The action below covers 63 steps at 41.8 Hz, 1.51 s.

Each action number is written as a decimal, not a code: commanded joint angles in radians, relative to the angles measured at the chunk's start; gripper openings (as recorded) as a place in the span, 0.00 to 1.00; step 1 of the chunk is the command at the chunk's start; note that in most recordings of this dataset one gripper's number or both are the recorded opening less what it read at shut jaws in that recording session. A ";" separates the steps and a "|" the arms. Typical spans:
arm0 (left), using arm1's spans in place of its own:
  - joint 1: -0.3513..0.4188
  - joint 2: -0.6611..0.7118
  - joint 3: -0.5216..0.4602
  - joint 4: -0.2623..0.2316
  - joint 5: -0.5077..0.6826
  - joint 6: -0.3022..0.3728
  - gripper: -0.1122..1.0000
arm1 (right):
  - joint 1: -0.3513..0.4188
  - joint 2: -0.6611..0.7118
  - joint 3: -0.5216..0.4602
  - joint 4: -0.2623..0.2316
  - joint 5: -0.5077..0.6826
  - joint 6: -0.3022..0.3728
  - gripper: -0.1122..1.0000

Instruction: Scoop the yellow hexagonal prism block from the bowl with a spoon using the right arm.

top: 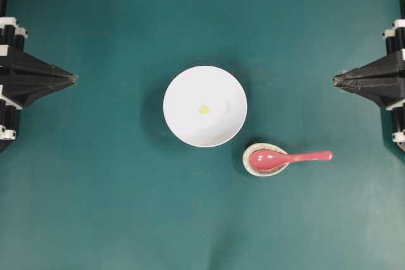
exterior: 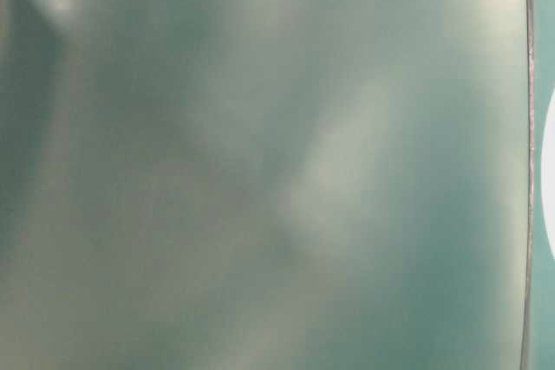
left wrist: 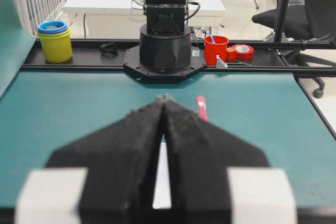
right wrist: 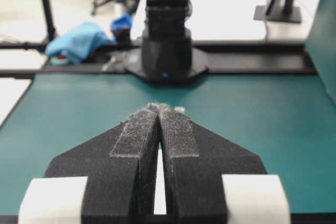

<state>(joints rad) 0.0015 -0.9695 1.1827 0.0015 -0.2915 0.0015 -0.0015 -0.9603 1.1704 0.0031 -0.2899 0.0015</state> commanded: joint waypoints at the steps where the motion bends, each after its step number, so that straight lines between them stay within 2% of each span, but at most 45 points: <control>1: 0.000 0.011 -0.015 0.008 -0.003 -0.006 0.10 | -0.003 0.003 -0.014 0.000 -0.005 -0.002 0.10; 3: 0.002 0.011 -0.017 0.006 -0.006 -0.006 0.12 | -0.003 0.003 -0.014 -0.002 0.000 -0.002 0.10; 14: 0.000 0.014 -0.017 0.008 -0.005 -0.006 0.11 | -0.002 0.003 -0.012 0.000 0.000 -0.002 0.12; 18: 0.002 0.012 -0.017 0.008 -0.005 -0.006 0.11 | -0.003 0.006 -0.012 0.000 0.000 -0.002 0.20; 27: 0.000 0.014 -0.017 0.006 -0.005 -0.006 0.11 | -0.003 0.021 -0.008 0.000 0.000 -0.002 0.48; 32: 0.000 0.014 -0.017 0.006 -0.005 -0.005 0.11 | -0.003 0.034 -0.005 0.000 0.000 -0.002 0.57; 41: 0.000 0.014 -0.017 0.008 -0.005 -0.005 0.11 | -0.003 0.066 0.006 0.000 0.006 0.005 0.57; 48: 0.000 0.014 -0.017 0.006 -0.003 -0.005 0.11 | -0.002 0.149 0.031 0.003 -0.023 0.018 0.57; 63: 0.000 0.014 -0.015 0.008 -0.003 -0.005 0.11 | 0.021 0.394 0.107 0.009 -0.275 0.092 0.57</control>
<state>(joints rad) 0.0015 -0.9649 1.1827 0.0061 -0.2899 -0.0031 0.0061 -0.6029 1.2793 0.0107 -0.5139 0.0859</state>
